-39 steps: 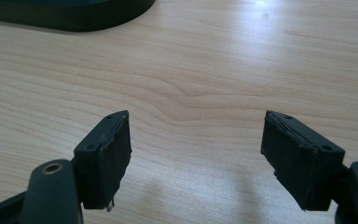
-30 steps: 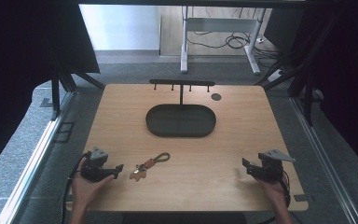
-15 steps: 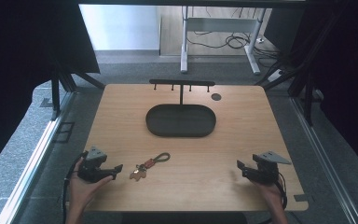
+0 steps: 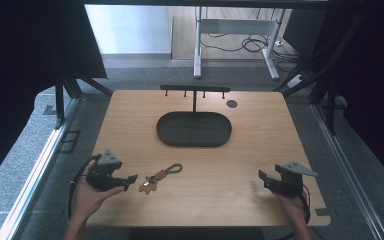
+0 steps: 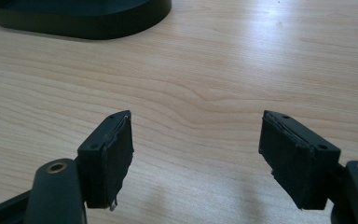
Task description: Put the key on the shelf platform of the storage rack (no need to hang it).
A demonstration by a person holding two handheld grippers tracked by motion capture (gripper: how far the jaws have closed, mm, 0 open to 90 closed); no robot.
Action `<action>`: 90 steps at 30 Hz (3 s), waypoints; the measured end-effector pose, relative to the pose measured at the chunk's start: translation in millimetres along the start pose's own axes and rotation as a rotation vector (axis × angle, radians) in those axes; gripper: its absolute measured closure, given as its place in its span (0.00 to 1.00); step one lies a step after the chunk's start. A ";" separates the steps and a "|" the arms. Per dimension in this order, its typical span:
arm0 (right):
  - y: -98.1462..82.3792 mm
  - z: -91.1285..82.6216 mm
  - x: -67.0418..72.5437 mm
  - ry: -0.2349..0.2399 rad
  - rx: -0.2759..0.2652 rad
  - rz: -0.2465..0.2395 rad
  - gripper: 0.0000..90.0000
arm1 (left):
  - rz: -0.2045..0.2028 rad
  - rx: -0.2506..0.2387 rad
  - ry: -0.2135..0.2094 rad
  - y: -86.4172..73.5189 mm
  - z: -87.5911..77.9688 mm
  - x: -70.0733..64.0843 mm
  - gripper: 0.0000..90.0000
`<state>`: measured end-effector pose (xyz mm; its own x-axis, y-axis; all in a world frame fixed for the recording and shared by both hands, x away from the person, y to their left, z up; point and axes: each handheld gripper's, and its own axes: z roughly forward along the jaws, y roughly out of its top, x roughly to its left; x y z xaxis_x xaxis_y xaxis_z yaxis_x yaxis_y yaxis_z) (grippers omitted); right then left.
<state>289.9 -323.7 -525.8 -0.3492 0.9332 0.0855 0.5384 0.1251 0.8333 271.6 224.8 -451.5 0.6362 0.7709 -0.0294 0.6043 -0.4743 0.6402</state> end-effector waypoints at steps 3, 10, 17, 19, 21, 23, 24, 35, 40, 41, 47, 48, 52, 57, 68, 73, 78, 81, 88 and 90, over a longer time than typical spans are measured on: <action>-0.7 -2.7 -1.0 -0.007 0.000 0.001 0.29 | 0.044 0.028 -0.033 12.0 -1.7 -2.2 0.29; -5.8 -2.1 -0.7 -0.009 0.008 -0.004 0.30 | 0.112 0.108 -0.023 35.2 7.8 -8.0 0.29; -6.9 -2.7 -0.4 -0.005 0.004 -0.006 0.30 | 0.163 0.141 -0.048 49.8 10.7 -15.0 0.29; -6.8 -2.3 -0.5 -0.003 0.006 -0.006 0.30 | 0.167 0.151 -0.057 52.2 11.5 -16.4 0.30; -7.3 -1.1 0.1 -0.003 0.006 -0.011 0.30 | 0.176 0.162 -0.075 55.0 14.5 -17.9 0.31; -7.4 -1.0 0.2 -0.002 0.009 -0.013 0.30 | 0.182 0.169 -0.076 56.0 15.8 -18.6 0.31; -7.6 -0.7 0.5 -0.002 0.009 -0.013 0.30 | 0.182 0.175 -0.078 57.1 17.9 -19.9 0.31; -9.2 3.9 5.0 -0.003 0.024 -0.033 0.30 | 0.241 0.273 -0.110 69.0 40.9 -27.7 0.31; -9.4 3.7 3.8 -0.005 0.026 -0.033 0.30 | 0.245 0.301 -0.125 72.1 50.2 -29.9 0.31; -9.4 3.8 3.5 -0.005 0.027 -0.033 0.30 | 0.249 0.304 -0.127 72.7 51.9 -30.2 0.31; -9.5 3.9 2.9 -0.005 0.025 -0.030 0.30 | 0.266 0.354 -0.134 75.2 64.2 -29.9 0.31; -9.6 4.0 3.1 -0.004 0.027 -0.029 0.30 | 0.266 0.354 -0.134 75.2 64.2 -29.9 0.31; -9.8 4.7 3.0 -0.007 0.034 -0.030 0.30 | 0.270 0.373 -0.137 76.1 72.2 -28.0 0.31; -9.8 4.9 3.5 -0.009 0.036 -0.028 0.30 | 0.266 0.401 -0.128 75.9 79.8 -23.2 0.32; -9.5 5.3 4.8 -0.009 0.040 -0.028 0.30 | 0.302 0.437 -0.150 81.3 94.4 -27.1 0.33; -9.2 5.3 4.5 -0.012 0.038 -0.030 0.30 | 0.325 0.452 -0.145 81.6 99.4 -31.3 0.35; -9.0 5.0 4.7 -0.011 0.037 -0.032 0.30 | 0.332 0.466 -0.141 82.3 105.6 -32.5 0.37; -9.0 5.2 5.0 -0.011 0.037 -0.033 0.30 | 0.331 0.472 -0.142 83.0 109.4 -31.9 0.39; -9.1 5.4 5.5 -0.010 0.038 -0.032 0.30 | 0.337 0.489 -0.142 83.5 118.7 -31.1 0.40; -9.0 5.1 5.3 -0.007 0.036 -0.032 0.30 | 0.335 0.495 -0.140 83.0 122.7 -30.7 0.41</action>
<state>287.1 -318.1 -535.7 -0.3613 0.9308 0.0557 0.5548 0.1666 0.8151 361.1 109.6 -491.6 0.8666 0.4990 -0.0103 0.4907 -0.8480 0.2003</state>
